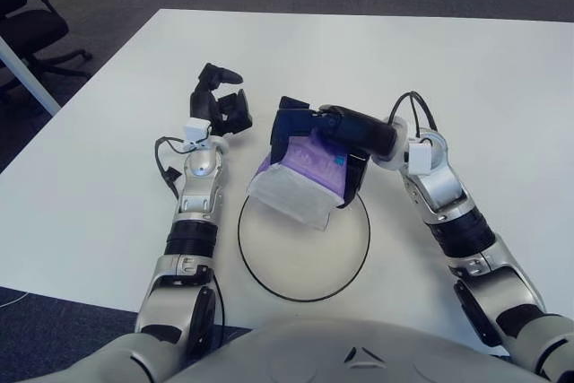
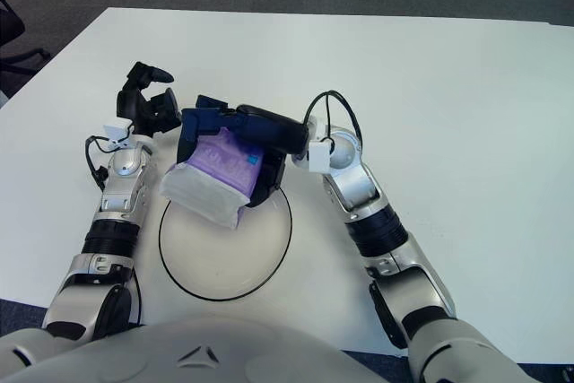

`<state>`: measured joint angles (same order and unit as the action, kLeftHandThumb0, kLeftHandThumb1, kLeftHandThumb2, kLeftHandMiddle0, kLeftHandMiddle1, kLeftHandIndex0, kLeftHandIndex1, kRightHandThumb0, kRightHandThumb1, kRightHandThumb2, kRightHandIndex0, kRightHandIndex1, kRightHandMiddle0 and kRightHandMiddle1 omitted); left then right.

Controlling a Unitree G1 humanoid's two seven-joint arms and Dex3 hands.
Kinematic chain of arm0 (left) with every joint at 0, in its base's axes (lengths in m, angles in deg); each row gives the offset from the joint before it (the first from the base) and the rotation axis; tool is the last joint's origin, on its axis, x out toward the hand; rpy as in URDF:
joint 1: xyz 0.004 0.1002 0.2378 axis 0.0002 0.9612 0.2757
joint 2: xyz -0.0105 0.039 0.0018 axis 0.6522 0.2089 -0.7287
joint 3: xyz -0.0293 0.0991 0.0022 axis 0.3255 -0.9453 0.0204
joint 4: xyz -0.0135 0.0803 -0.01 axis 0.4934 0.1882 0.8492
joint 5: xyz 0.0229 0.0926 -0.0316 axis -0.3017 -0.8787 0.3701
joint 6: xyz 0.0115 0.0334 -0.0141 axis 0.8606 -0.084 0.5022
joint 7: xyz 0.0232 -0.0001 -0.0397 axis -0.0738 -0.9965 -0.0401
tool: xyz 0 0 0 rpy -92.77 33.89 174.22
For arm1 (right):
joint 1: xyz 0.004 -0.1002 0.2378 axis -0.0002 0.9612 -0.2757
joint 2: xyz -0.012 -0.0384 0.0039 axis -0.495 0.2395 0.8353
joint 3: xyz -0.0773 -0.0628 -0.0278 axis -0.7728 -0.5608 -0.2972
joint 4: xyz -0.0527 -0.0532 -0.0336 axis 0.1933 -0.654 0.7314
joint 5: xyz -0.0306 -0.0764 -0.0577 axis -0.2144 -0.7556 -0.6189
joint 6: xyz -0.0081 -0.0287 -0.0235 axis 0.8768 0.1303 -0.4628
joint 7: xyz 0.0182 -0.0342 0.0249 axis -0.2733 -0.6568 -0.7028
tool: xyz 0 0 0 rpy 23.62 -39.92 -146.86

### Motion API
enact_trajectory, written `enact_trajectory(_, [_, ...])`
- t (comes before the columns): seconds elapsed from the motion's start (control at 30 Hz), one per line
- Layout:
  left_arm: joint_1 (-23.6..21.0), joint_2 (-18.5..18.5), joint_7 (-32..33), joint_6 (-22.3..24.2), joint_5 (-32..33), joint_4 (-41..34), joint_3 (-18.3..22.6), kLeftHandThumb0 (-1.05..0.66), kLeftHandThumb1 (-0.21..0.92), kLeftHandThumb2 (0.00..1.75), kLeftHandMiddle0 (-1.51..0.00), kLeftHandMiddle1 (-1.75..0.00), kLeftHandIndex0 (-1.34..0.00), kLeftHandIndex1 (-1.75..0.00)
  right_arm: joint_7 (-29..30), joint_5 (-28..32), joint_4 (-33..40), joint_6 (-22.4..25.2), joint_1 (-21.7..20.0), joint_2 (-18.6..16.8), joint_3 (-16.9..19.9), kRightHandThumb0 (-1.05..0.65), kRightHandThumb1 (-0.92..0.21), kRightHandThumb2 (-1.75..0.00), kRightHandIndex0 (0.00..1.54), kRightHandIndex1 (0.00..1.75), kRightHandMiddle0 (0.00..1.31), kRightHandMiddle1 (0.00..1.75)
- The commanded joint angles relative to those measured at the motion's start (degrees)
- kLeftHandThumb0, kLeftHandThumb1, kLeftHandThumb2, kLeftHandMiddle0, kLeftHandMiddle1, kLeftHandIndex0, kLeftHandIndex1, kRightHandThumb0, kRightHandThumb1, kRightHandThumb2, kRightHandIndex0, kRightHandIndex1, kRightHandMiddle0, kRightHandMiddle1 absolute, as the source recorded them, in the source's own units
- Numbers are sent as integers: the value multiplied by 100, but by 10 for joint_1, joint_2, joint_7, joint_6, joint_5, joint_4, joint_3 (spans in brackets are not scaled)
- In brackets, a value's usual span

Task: Put the tissue paper into the plate.

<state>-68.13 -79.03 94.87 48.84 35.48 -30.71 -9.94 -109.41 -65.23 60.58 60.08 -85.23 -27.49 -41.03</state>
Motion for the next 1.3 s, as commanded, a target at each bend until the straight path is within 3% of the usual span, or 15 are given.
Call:
enact_trajectory(0.0, [61, -29, -9, 11, 11, 29, -5, -45, 41, 121, -128, -175, -54, -175, 2, -7, 46, 37, 3, 17, 6, 0, 7, -175, 91, 172, 67, 174])
enact_trajectory(0.1, [59, -29, -13, 14, 16, 29, -4, -45, 41, 121, -128, -175, -54, -175, -8, -9, 68, 78, -1, 31, 4, 0, 2, -161, 96, 147, 66, 175])
enact_trajectory(0.2, [59, -29, -15, 15, 18, 27, -4, -45, 41, 121, -128, -175, -54, -175, -13, -9, 87, 107, -7, 41, 4, 0, -5, -151, 92, 141, 62, 175])
enact_trajectory(0.33, [59, -28, -12, 23, 18, 23, -5, -45, 41, 121, -129, -175, -54, -175, -19, -14, 107, 139, -19, 53, 5, 0, -24, -133, 68, 150, 56, 175])
enact_trajectory(0.53, [62, -29, -6, 39, 17, 12, -4, -45, 40, 121, -129, -175, -55, -175, -13, -42, 132, 167, -26, 66, 10, 0, -40, -120, 44, 167, 47, 175])
enact_trajectory(0.73, [66, -32, 1, 41, 11, 2, -6, -46, 40, 122, -129, -175, -55, -175, -18, -71, 144, 181, -31, 84, 10, 0, -55, -103, 37, 174, 32, 170])
enact_trajectory(0.77, [67, -31, 2, 43, 10, 0, -7, -46, 40, 122, -129, -175, -55, -175, -20, -72, 142, 175, -29, 88, 12, 7, -58, -99, 36, 173, 26, 167])
enact_trajectory(0.83, [67, -30, 2, 47, 10, -2, -7, -46, 40, 122, -129, -175, -55, -175, -22, -74, 138, 167, -27, 92, 15, -5, -31, -114, 15, 163, 10, 147])
enact_trajectory(0.87, [69, -31, 3, 51, 10, -8, -8, -46, 40, 122, -129, -175, -55, -175, -23, -71, 135, 157, -24, 93, 17, -7, -27, -117, 12, 161, 8, 144])
enact_trajectory(0.93, [70, -36, 12, 57, 7, -16, -8, -46, 39, 123, -130, -175, -56, -175, -24, -67, 126, 131, -22, 93, 21, -24, -23, -116, 5, 133, 3, 123])
enact_trajectory(1.07, [67, -42, 33, 63, -1, -17, -7, -46, 38, 124, -130, -175, -57, -175, -22, -80, 109, 82, -27, 96, 22, -42, -28, -107, 1, 102, 1, 108])
enact_trajectory(1.27, [57, -53, 57, 85, 7, -10, 4, -47, 35, 128, -129, -175, -59, -175, -41, -90, 58, -35, -53, 111, 26, -66, -52, -79, 0, 59, 0, 85])
